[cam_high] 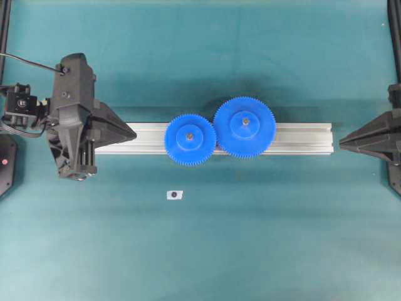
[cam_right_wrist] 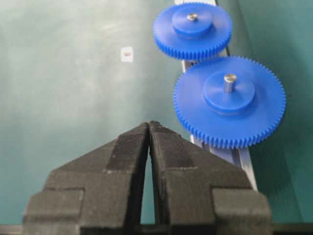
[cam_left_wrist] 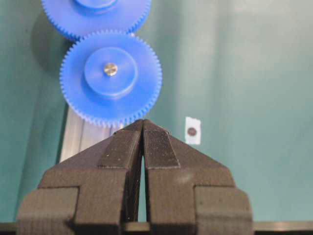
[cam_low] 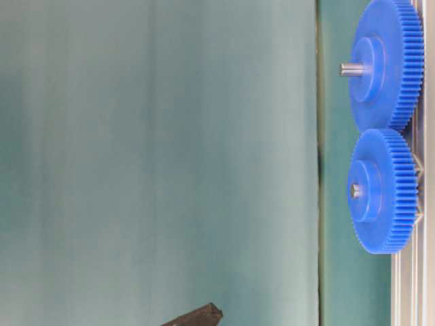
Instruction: Find the location of the shaft and insert the small gear.
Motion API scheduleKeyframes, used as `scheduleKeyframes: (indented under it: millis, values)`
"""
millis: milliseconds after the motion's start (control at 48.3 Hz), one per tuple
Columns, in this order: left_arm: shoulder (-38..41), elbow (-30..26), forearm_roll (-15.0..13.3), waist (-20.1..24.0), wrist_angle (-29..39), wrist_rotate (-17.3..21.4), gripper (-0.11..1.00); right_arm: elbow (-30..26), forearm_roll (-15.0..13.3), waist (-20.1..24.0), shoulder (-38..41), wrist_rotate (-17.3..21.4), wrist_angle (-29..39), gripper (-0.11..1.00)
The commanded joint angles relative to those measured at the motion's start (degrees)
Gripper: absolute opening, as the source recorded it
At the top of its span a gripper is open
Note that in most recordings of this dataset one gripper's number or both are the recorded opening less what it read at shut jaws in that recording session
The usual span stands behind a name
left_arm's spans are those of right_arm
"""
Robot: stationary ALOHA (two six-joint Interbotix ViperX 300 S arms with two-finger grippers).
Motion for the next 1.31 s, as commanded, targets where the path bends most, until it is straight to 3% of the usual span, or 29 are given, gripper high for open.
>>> scheduleKeyframes:
  millis: [0,1284]
  values:
    - [-0.62,-0.62,0.18,-0.18,-0.26,-0.09,0.00,-0.53,0.09,0.18,0.44,0.53,-0.53,0.12]
    - [-1.67,0.62,0.18,-0.26,-0.79,-0.18,0.00,0.00,-0.09,0.18,0.18,0.44,-0.44,0.12]
